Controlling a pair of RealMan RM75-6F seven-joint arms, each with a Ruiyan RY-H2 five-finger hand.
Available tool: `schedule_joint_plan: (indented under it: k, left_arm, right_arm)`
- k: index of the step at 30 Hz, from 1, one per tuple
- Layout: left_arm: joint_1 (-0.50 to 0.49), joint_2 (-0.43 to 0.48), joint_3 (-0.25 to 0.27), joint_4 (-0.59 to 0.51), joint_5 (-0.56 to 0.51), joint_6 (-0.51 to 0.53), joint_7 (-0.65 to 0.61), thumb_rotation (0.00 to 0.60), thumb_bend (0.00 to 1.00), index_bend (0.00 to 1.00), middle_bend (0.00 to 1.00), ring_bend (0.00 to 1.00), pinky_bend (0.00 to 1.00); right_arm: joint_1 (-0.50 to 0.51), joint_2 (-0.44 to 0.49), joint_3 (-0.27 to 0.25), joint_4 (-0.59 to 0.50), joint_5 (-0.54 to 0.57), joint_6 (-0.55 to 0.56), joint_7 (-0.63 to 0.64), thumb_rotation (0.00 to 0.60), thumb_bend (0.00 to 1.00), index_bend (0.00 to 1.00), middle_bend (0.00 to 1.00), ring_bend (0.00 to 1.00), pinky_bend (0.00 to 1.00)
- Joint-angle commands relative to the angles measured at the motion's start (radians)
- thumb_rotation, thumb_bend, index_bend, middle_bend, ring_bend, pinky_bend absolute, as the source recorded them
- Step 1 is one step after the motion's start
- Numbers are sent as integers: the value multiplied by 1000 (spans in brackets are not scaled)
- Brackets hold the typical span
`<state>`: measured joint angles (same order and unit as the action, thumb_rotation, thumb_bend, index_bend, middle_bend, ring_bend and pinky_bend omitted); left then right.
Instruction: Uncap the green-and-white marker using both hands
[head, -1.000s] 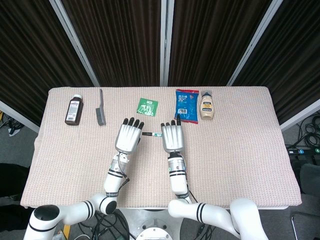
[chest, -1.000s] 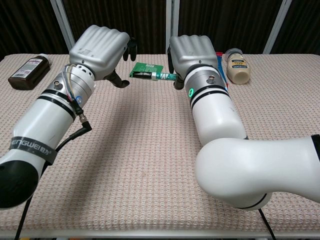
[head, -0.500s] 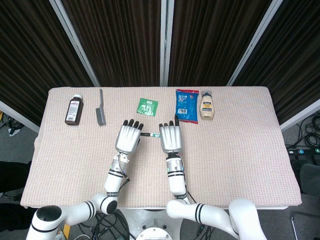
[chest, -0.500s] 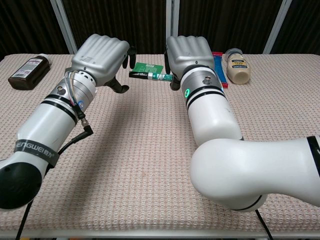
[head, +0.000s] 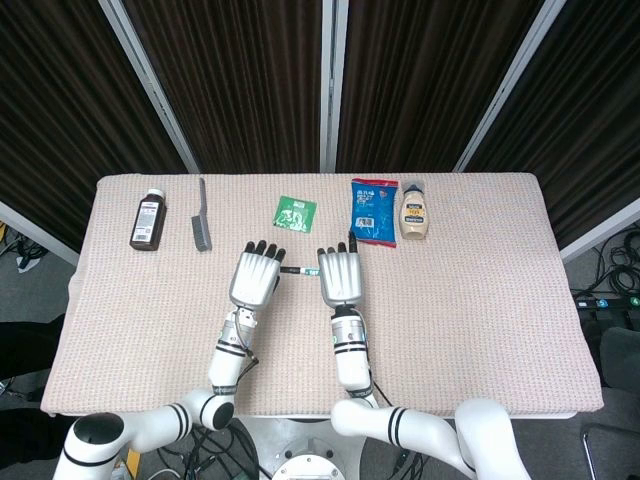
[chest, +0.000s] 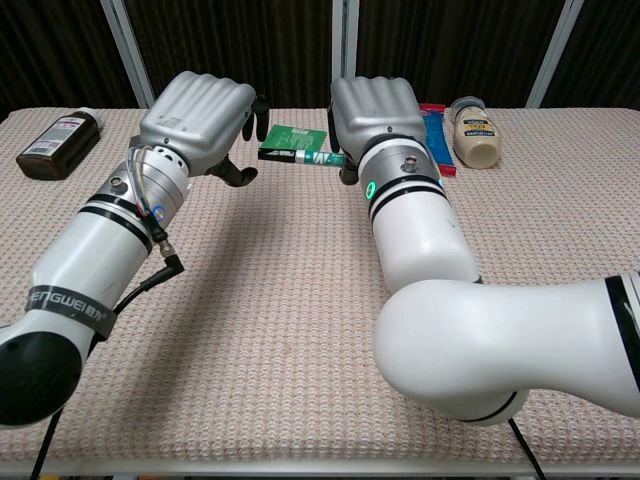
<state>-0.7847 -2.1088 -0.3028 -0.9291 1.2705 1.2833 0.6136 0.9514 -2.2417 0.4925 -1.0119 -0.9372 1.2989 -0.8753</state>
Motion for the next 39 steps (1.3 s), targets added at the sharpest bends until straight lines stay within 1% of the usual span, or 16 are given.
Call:
schedule_joint_plan:
  k: [1, 12, 18, 31, 39]
  left_arm:
    - [0, -1, 1, 1, 0, -2, -1, 600, 248, 466, 456, 374, 441]
    - [-2, -14, -4, 15, -5, -10, -12, 600, 250, 480, 473, 390, 455]
    - [-2, -26, -7, 28, -4, -5, -22, 600, 258, 502, 494, 414, 480]
    - [-4, -40, -10, 45, 2, -3, -46, 600, 262, 507, 502, 425, 492]
    - [-5, -49, -15, 61, 0, -4, -56, 600, 263, 533, 529, 451, 510]
  right_arm:
    - [0, -1, 1, 1, 1, -1, -1, 600, 278, 678, 623, 361, 136]
    - [-3, -4, 4, 5, 4, -11, 1, 600, 279, 679, 623, 362, 136]
    - [-3, -6, 7, 7, 7, -15, 1, 600, 279, 679, 623, 362, 138]
    - [-2, -12, 8, 8, 9, -22, 0, 600, 283, 678, 623, 362, 138]
    - [-3, -10, 10, 4, 7, -20, 0, 600, 288, 679, 624, 362, 138]
